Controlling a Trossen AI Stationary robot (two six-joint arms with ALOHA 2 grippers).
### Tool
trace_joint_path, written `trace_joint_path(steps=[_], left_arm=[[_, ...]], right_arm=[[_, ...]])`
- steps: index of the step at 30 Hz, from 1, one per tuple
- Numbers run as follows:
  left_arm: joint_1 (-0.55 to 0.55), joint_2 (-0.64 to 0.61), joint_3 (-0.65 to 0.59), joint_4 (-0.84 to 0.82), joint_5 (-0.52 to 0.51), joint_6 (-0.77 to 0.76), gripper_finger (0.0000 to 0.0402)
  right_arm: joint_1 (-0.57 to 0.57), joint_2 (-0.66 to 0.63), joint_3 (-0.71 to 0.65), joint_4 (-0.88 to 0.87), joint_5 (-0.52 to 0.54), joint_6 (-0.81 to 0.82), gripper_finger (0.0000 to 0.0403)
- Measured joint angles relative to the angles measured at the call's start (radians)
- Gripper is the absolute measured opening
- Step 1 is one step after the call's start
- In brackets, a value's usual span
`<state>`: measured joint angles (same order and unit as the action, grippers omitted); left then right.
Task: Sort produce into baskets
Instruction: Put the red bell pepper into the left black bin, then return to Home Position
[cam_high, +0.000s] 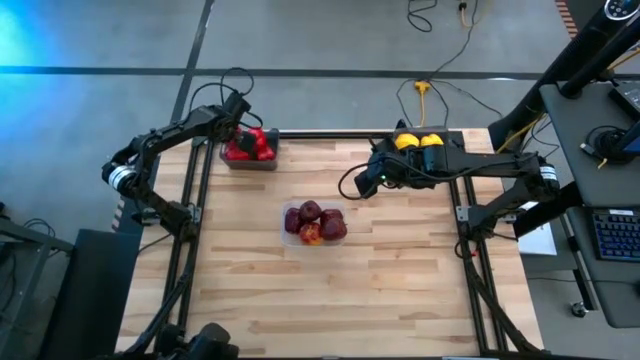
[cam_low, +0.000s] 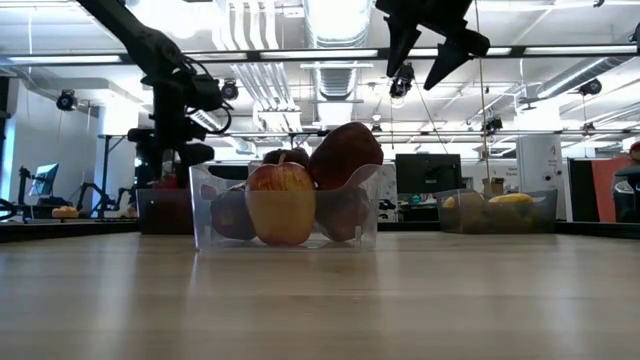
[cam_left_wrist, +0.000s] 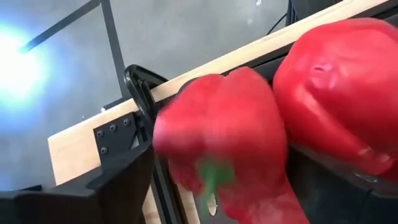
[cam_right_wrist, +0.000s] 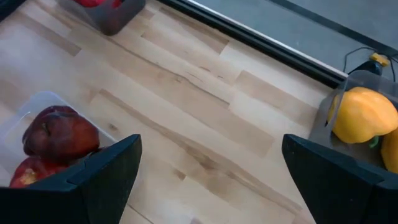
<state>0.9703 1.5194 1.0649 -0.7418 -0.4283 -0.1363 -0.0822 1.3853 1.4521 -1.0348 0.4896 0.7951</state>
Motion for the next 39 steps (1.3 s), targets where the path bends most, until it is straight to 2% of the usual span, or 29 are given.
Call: trace_joint_path(steps=[9, 15, 17, 19, 23, 26, 29, 31, 35, 39], left_arm=[[0.000, -0.031, 0.000, -0.027, -0.007, -0.004, 0.0363], [-0.001, -0.128, 0.000, -0.019, 0.024, -0.002, 0.0364], [-0.001, -0.184, 0.000, 0.006, 0.089, 0.021, 0.0364], [-0.001, -0.241, 0.000, 0.043, 0.208, 0.050, 0.0364], [-0.003, -0.348, -0.001, 0.118, 0.537, 0.097, 0.0365], [-0.015, -0.417, -0.015, 0.163, 0.782, 0.120, 0.0365], [-0.034, -0.481, -0.051, 0.194, 0.977, 0.143, 0.0365], [-0.051, -0.523, -0.093, 0.223, 1.044, 0.107, 0.0365], [-0.099, -0.608, -0.224, 0.260, 1.048, 0.058, 0.0365], [-0.149, -0.693, -0.381, 0.346, 1.049, 0.009, 0.0365]], right_arm=[[0.000, 0.000, 0.000, 0.000, 0.000, 0.000, 0.0379], [0.000, 0.000, 0.000, 0.000, 0.000, 0.009, 0.0379], [0.000, 0.000, 0.000, 0.000, 0.002, 0.008, 0.0379], [0.000, 0.000, 0.000, 0.000, 0.026, 0.005, 0.0379], [0.000, 0.007, 0.000, 0.001, 0.050, -0.006, 0.0379], [-0.002, 0.029, 0.000, 0.003, -0.002, -0.053, 0.0379], [0.000, 0.068, 0.000, 0.029, -0.026, -0.118, 0.0379], [0.006, 0.104, -0.002, 0.088, -0.043, -0.134, 0.0379], [0.028, 0.139, -0.040, 0.345, -0.188, -0.284, 0.0368], [0.039, 0.095, -0.112, 0.453, -0.290, -0.290, 0.0320]])
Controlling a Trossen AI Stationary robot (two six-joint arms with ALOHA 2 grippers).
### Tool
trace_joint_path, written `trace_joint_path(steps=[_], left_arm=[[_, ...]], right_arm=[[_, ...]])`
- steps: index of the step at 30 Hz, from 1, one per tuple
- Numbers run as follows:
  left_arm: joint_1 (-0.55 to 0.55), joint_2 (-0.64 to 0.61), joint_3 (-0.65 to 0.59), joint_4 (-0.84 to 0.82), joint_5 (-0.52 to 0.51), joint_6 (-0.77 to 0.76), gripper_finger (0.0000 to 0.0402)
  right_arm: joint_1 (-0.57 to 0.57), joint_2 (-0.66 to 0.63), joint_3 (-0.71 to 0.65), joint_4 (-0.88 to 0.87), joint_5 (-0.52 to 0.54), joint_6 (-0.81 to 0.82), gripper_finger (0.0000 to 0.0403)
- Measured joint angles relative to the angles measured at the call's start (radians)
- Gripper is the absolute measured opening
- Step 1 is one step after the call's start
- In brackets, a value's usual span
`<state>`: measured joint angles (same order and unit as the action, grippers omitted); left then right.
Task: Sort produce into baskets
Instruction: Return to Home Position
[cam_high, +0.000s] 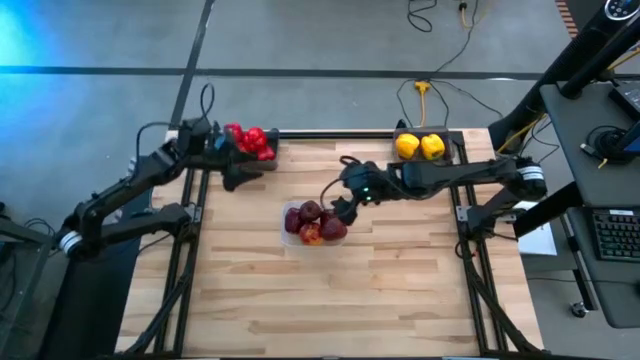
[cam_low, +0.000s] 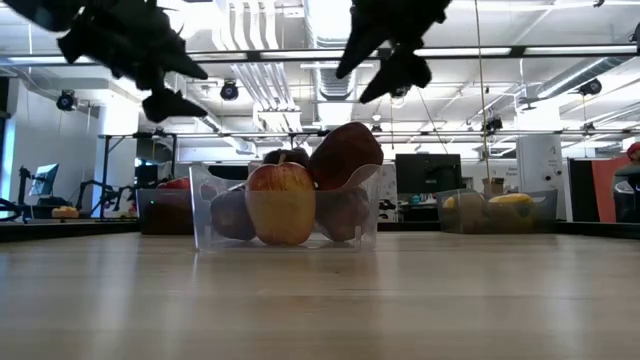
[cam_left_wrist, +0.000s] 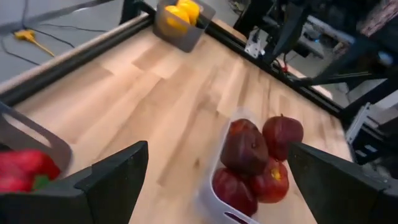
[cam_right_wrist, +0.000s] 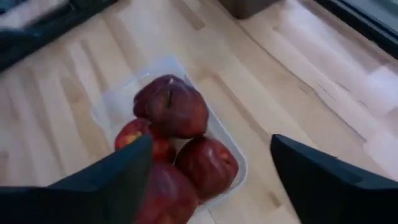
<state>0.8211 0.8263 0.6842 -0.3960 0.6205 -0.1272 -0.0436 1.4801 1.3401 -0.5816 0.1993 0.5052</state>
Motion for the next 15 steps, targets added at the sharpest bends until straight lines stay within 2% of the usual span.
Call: trace_joint_path(steps=[5, 8, 10, 12, 15], left_arm=[[-0.015, -0.045, -0.142, 0.144, -0.008, -0.094, 0.0365], [-0.015, -0.029, -0.174, 0.187, -0.012, -0.103, 0.0365], [-0.015, -0.011, -0.174, 0.205, -0.018, -0.108, 0.0365], [-0.015, 0.016, -0.174, 0.208, -0.071, -0.141, 0.0365], [-0.013, 0.067, -0.176, 0.300, -0.134, -0.106, 0.0365]], right_arm=[[0.035, -0.176, -0.175, 0.236, -0.075, 0.020, 0.0239], [0.056, -0.279, -0.282, 0.339, -0.050, 0.085, 0.0203], [0.053, -0.341, -0.335, 0.329, -0.025, 0.062, 0.0188], [0.044, -0.397, -0.375, 0.275, 0.003, -0.059, 0.0178], [0.049, -0.460, -0.433, 0.201, 0.002, -0.006, 0.0168]])
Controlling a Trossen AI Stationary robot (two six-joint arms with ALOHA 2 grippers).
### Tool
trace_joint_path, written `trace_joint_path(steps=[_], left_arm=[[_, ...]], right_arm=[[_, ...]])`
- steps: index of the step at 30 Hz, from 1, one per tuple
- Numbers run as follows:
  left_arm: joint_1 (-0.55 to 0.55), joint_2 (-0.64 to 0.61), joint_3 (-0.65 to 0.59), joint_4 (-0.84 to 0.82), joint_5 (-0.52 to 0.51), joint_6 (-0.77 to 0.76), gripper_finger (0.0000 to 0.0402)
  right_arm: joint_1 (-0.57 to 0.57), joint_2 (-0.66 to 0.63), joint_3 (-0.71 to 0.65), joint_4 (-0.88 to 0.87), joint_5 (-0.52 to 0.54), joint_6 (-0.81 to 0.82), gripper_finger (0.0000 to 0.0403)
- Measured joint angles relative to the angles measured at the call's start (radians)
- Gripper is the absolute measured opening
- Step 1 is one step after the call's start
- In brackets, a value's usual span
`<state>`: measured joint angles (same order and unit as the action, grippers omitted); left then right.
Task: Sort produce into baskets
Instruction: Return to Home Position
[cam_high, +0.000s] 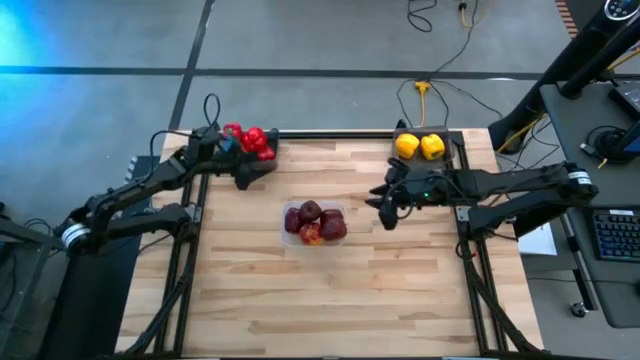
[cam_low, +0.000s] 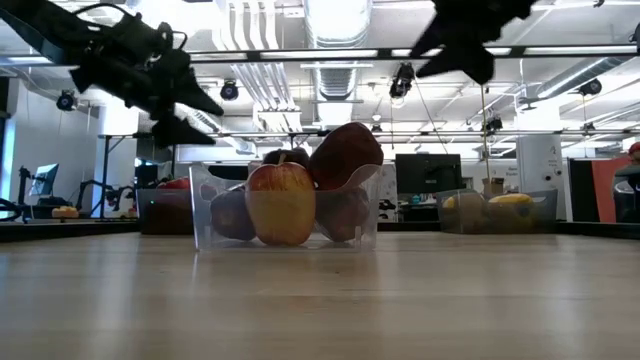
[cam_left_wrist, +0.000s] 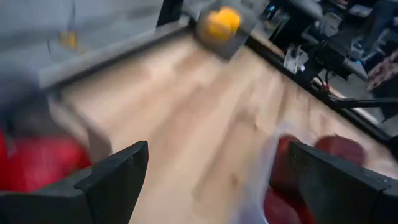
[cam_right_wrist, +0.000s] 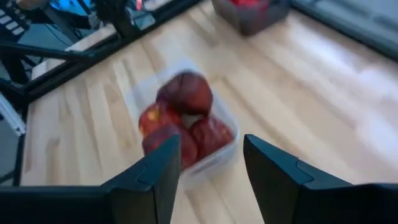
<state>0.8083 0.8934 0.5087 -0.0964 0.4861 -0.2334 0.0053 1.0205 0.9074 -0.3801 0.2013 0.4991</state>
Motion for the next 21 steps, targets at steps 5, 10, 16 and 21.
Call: trace_joint_path(steps=[5, 10, 16, 21], left_arm=[[0.000, 0.104, 0.016, 0.126, 0.000, -0.022, 0.0365], [-0.005, 0.148, 0.039, 0.230, -0.035, -0.090, 0.0365], [-0.043, 0.089, 0.039, 0.453, -0.016, -0.012, 0.0365], [-0.073, 0.047, 0.042, 0.489, 0.028, 0.033, 0.0365]], right_arm=[[-0.004, -0.048, -0.077, 0.047, 0.100, -0.051, 0.0162], [0.004, -0.108, -0.159, 0.075, 0.256, -0.218, 0.0162], [0.003, -0.314, -0.415, 0.348, 0.250, -0.392, 0.0162], [0.003, -0.539, -0.656, 0.590, 0.049, -0.433, 0.0162]])
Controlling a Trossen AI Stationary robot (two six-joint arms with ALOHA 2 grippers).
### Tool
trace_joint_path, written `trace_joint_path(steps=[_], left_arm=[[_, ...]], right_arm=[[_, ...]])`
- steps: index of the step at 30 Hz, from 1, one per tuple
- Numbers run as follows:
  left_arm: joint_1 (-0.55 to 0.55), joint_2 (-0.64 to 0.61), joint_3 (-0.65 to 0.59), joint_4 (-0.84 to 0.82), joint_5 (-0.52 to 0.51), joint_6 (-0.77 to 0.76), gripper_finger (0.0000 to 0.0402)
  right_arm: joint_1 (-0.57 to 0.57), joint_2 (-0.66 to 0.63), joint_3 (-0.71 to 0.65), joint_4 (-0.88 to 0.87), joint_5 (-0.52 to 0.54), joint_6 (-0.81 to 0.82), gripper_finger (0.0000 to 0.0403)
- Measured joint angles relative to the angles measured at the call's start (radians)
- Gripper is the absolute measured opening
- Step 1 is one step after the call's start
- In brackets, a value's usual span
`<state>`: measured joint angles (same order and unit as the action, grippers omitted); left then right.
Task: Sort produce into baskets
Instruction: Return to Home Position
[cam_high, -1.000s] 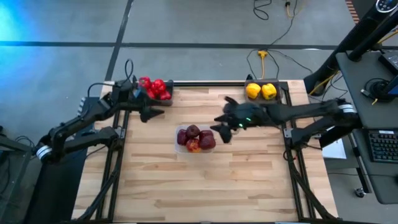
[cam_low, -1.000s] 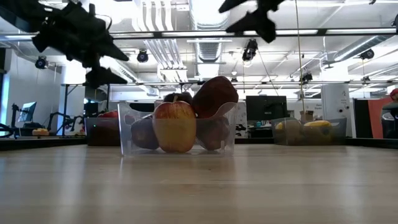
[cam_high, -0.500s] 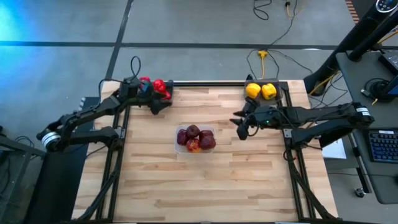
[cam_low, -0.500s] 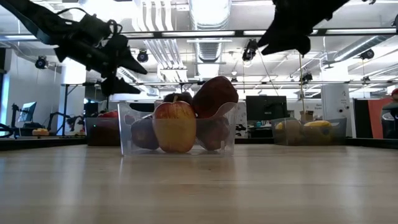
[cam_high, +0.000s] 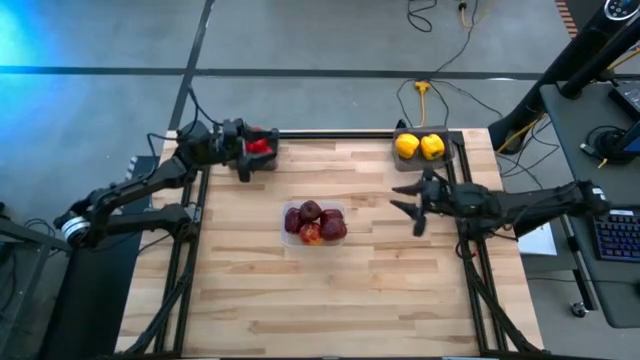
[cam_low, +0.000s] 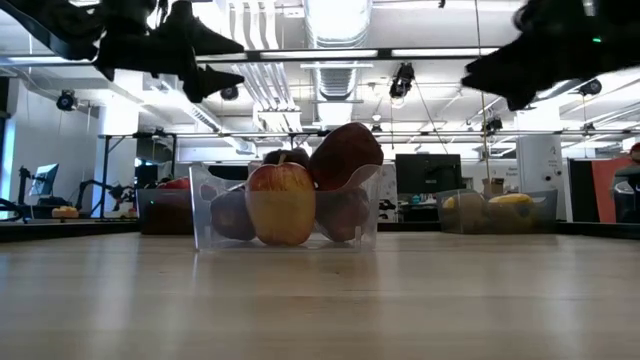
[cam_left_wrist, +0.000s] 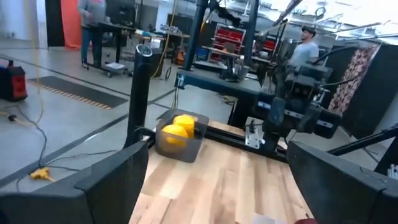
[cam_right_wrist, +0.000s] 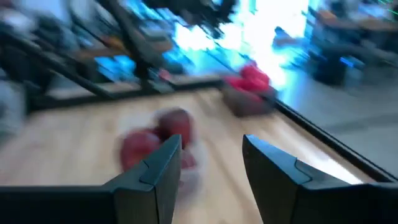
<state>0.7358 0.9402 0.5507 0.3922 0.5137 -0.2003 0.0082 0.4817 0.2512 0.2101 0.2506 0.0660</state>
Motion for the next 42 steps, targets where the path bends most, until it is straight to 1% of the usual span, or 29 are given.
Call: trace_joint_path(steps=[2, 4, 8, 10, 13, 14, 16, 18, 26, 31, 33, 38, 42], left_arm=[[-0.017, -0.014, -0.004, -0.002, 0.000, 0.000, 0.0365], [-0.035, -0.030, -0.010, -0.008, 0.001, 0.002, 0.0365], [-0.063, -0.050, -0.013, -0.007, 0.004, 0.042, 0.0365], [-0.065, -0.051, -0.015, -0.008, 0.035, 0.075, 0.0365], [-0.065, -0.051, -0.017, -0.008, 0.139, 0.138, 0.0365], [-0.065, -0.050, -0.019, -0.008, 0.167, 0.156, 0.0365], [-0.066, -0.051, -0.021, -0.007, 0.210, 0.173, 0.0365], [-0.067, -0.051, -0.024, -0.007, 0.229, 0.187, 0.0365], [-0.064, -0.059, -0.050, -0.006, 0.229, 0.191, 0.0365], [-0.044, -0.063, -0.109, 0.022, 0.227, 0.192, 0.0365], [-0.044, -0.067, -0.144, 0.060, 0.228, 0.192, 0.0365], [-0.045, -0.076, -0.260, 0.246, 0.228, 0.192, 0.0365], [-0.045, -0.075, -0.345, 0.357, 0.228, 0.192, 0.0365]], right_arm=[[0.000, -0.092, -0.064, 0.058, -0.068, 0.000, 0.0162], [0.000, -0.196, -0.100, 0.058, -0.114, -0.008, 0.0162], [0.000, -0.390, -0.145, -0.037, -0.130, -0.046, 0.0162], [0.000, -0.478, -0.160, -0.100, -0.127, -0.069, 0.0162], [0.000, -0.479, -0.187, -0.098, -0.141, -0.081, 0.0162], [0.000, -0.465, -0.191, -0.052, -0.158, -0.087, 0.0162], [0.000, -0.453, -0.214, 0.021, -0.198, -0.095, 0.0162], [0.000, -0.453, -0.236, 0.022, -0.205, -0.104, 0.0162], [0.000, -0.447, -0.238, -0.072, -0.198, -0.010, 0.0162], [0.000, -0.447, -0.238, -0.084, -0.198, 0.042, 0.0162], [0.000, -0.446, -0.238, -0.085, -0.198, 0.050, 0.0162], [0.000, -0.446, -0.238, -0.085, -0.198, 0.053, 0.0162], [0.000, -0.446, -0.238, -0.085, -0.198, 0.054, 0.0162]])
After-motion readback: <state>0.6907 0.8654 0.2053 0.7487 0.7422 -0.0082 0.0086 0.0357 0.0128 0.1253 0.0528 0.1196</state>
